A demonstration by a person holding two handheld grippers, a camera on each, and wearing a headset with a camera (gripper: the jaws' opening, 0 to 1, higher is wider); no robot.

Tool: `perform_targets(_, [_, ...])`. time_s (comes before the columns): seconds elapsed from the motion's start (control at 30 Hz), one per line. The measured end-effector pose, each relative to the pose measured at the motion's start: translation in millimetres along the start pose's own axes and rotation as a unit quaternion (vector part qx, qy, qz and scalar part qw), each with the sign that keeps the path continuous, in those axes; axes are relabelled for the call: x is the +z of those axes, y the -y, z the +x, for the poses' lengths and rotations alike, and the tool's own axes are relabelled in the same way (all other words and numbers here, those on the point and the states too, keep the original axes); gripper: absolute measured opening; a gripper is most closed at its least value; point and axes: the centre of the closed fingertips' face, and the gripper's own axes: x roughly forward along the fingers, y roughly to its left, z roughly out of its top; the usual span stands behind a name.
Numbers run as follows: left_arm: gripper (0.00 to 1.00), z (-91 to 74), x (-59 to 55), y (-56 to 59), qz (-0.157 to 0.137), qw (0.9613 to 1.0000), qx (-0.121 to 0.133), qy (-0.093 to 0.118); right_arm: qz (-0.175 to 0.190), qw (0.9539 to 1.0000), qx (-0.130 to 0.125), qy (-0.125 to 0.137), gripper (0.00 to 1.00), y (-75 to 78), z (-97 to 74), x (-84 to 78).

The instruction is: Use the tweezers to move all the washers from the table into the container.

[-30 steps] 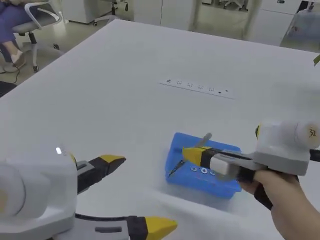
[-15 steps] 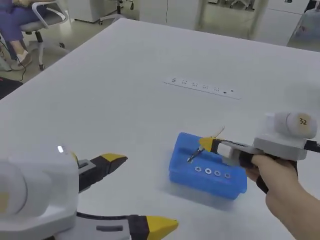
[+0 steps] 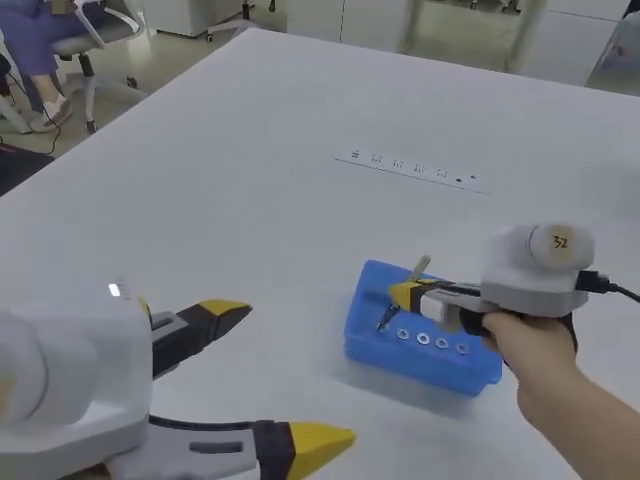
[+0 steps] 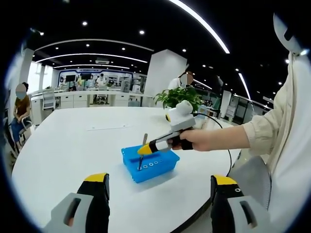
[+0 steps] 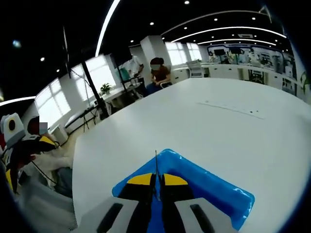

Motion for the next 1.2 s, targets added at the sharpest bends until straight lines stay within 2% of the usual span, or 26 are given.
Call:
perform_targets(0.07, [0.87,0.9,-0.9,-0.5,0.002,1.0,0.001,-0.003,-0.017,0.9999,-0.001,0.001,0.02,-0.6,-0.2,0.4])
perform_targets(0.3, [0.86,3.0,-2.6,-1.6,0.001,1.0,0.0,-0.007,-0.037,0.9993,0.005,-0.001,0.02,-2.9,-1.5,-1.4])
perform_targets(0.4, [0.86,4.0,-4.3,-3.7,0.001,0.9999,0.003,-0.012,-0.079,0.9968,0.015,0.002,0.03,-8.8,-4.7,-0.8])
perform_targets(0.57, [0.82,4.8,-4.3,-5.4,-0.001,0.9999,0.005,-0.014,-0.099,0.9947,0.011,0.024,0.03,-11.6,-19.6,4.9])
perform_targets(0.73, [0.78,8.9,-4.2,-3.1,0.003,0.9998,-0.002,-0.018,-0.117,0.9922,0.015,0.041,0.02,-22.0,-38.9,11.1])
perform_targets(0.8, [0.78,12.0,-4.5,-1.3,0.005,0.9997,-0.007,-0.022,-0.134,0.9898,0.008,0.048,0.02,-24.9,-47.2,13.6])
perform_targets(0.9, [0.77,15.6,-3.5,1.4,0.008,0.9996,-0.013,-0.025,-0.141,0.9887,0.001,0.051,0.02,-26.5,-56.2,13.4])
perform_targets(1.0, [0.75,19.1,-1.6,4.9,0.014,0.9993,-0.02,-0.026,-0.148,0.9875,-0.001,0.055,0.02,-28.9,-64.1,12.0])
perform_targets(1.07, [0.74,20.1,-0.9,6.5,0.018,0.9992,-0.024,-0.027,-0.155,0.9864,0.001,0.055,0.02,-35.8,-69.9,9.3])
perform_targets(1.2, [0.67,20.6,-0.5,12.5,0.025,0.9983,-0.044,-0.029,-0.169,0.9846,0.018,0.041,0.02,-47.5,-77.3,-6.5])
